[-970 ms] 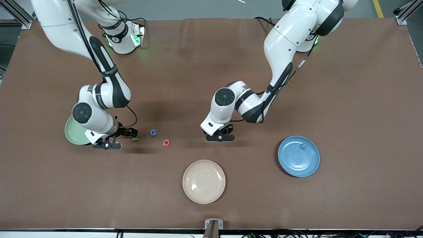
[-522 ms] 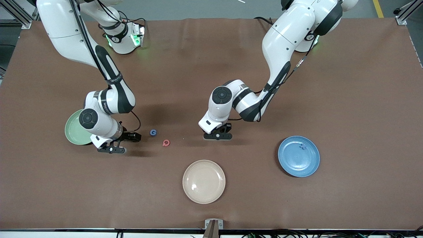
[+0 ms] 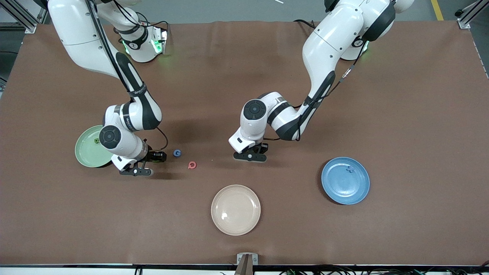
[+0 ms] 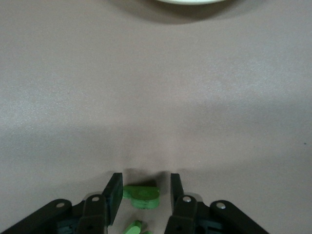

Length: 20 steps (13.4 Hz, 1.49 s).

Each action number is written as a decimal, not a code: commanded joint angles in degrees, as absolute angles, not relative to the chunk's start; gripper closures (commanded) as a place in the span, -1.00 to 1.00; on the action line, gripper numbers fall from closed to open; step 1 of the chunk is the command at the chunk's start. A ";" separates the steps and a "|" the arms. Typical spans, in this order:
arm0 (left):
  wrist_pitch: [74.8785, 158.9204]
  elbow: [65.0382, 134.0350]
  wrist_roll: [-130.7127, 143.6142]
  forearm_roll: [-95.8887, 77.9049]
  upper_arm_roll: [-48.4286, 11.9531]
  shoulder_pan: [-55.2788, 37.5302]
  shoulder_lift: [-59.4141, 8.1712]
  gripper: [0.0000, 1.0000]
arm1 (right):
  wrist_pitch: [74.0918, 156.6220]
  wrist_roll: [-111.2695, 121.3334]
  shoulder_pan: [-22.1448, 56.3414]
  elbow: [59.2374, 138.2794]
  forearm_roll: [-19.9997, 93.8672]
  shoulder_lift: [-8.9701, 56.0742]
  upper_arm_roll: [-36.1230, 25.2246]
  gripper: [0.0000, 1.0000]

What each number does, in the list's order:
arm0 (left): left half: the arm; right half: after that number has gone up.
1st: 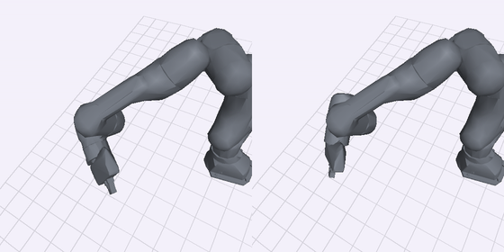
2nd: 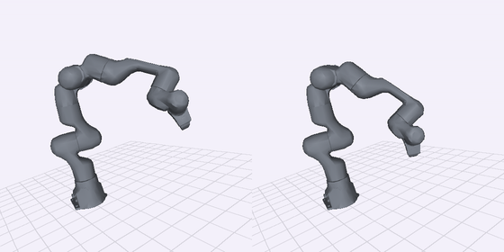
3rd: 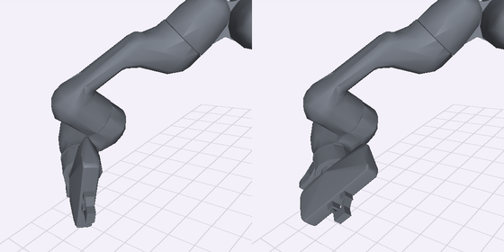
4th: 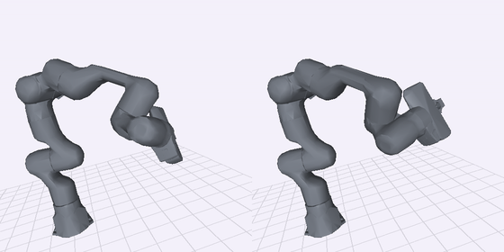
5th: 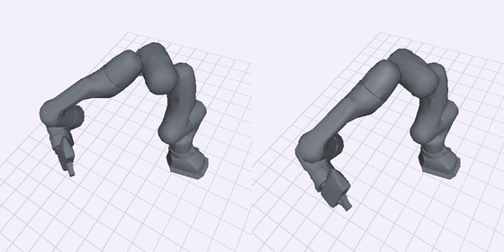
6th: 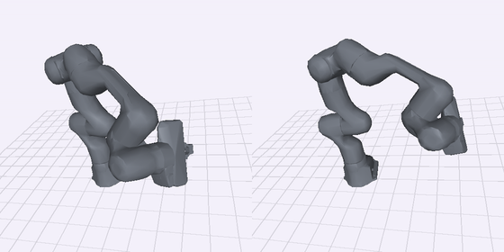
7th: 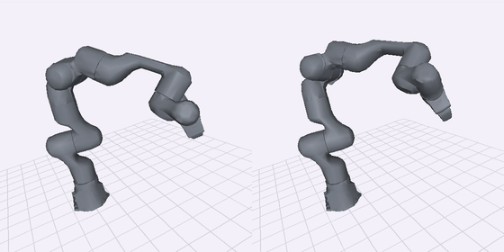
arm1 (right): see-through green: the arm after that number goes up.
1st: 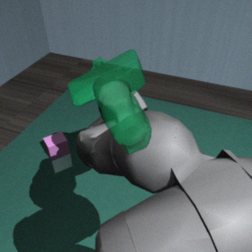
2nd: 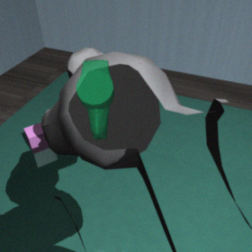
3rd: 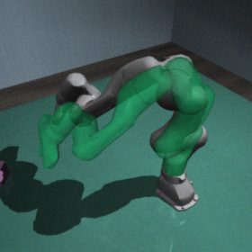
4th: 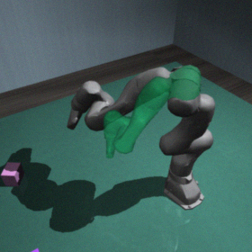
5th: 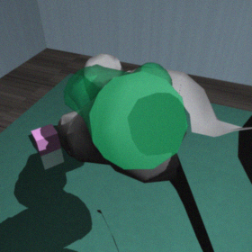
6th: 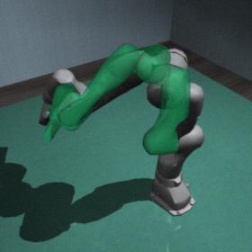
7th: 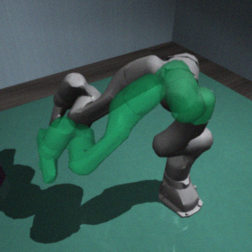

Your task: Sort upper and lower case letters into plates

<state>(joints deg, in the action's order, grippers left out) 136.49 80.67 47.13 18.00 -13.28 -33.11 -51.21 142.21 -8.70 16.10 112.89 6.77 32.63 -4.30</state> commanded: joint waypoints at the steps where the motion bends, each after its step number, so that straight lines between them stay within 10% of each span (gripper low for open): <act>1: 134.30 79.72 46.49 19.07 -13.09 -33.75 -51.59 0.11 | 142.03 -8.88 16.52 113.20 7.82 32.70 -4.75 -0.12; 7: 134.21 79.72 46.49 18.46 -13.10 -34.36 -51.59 0.24 | 142.56 -8.44 15.73 113.20 7.73 32.52 -4.83 0.71; 14: 134.21 79.72 46.41 18.72 -13.10 -34.19 -51.77 0.32 | 128.86 7.43 5.83 113.99 6.77 21.19 -7.21 0.74; 20: 134.47 79.45 46.06 18.81 -13.01 -34.10 -52.47 0.32 | 141.38 20.91 -5.09 126.63 5.89 19.07 -7.21 0.74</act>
